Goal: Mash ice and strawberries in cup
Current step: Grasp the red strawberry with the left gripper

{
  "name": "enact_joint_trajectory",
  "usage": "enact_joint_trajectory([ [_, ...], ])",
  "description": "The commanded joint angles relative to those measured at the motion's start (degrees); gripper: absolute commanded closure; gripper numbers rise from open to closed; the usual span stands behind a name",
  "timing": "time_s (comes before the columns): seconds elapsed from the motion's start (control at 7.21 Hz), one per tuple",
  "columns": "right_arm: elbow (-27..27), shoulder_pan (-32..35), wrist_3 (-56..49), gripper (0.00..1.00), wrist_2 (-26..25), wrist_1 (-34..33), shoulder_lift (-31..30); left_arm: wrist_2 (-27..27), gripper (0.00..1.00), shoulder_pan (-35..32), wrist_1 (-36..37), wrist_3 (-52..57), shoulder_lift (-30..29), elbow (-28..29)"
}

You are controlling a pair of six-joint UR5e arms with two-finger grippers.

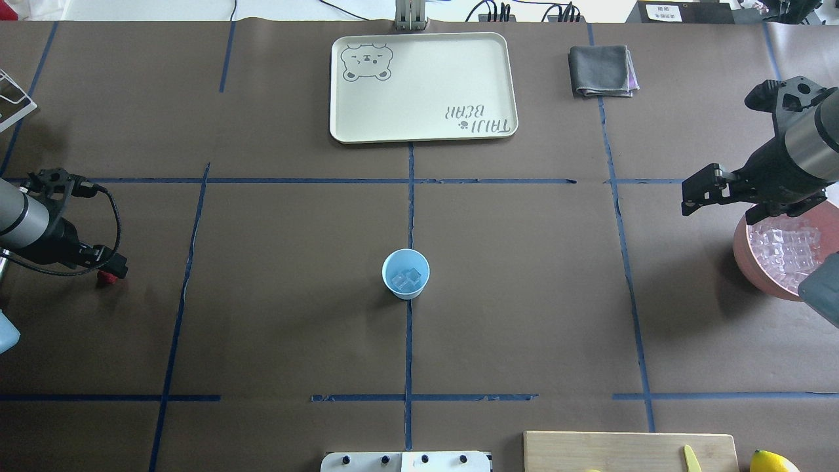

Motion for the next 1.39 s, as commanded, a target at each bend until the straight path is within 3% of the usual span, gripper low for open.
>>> enact_joint_trajectory([
  [0.0, 0.08, 0.00, 0.05, 0.01, 0.00, -0.04, -0.03, 0.00, 0.14, 0.19, -0.01, 0.04, -0.26, 0.47],
  [0.14, 0.08, 0.00, 0.05, 0.01, 0.00, 0.05, -0.03, 0.09, 0.28, 0.19, -0.01, 0.04, -0.26, 0.56],
  [0.42, 0.16, 0.00, 0.05, 0.01, 0.00, 0.05, -0.12, 0.00, 0.68, 0.19, -0.01, 0.13, -0.26, 0.56],
  [0.69, 0.08, 0.09, -0.04, 0.01, 0.00, 0.05, -0.12, 0.00, 1.00, 0.19, -0.01, -0.74, -0.35, 0.30],
  [0.97, 0.16, 0.09, 0.05, 0.01, 0.00, -0.04, -0.12, -0.52, 1.00, 0.10, 0.34, -11.05, -3.92, -5.20],
  [1.11, 0.25, 0.17, -0.04, 0.01, 0.09, -0.04, -0.12, -0.70, 1.00, 0.28, 0.60, -20.25, -8.65, -7.50],
  [1.25, 0.16, 0.26, -0.04, 0.01, 0.00, 0.05, -0.12, -0.53, 1.00, 3.50, 0.87, -32.44, -17.57, -7.09],
])
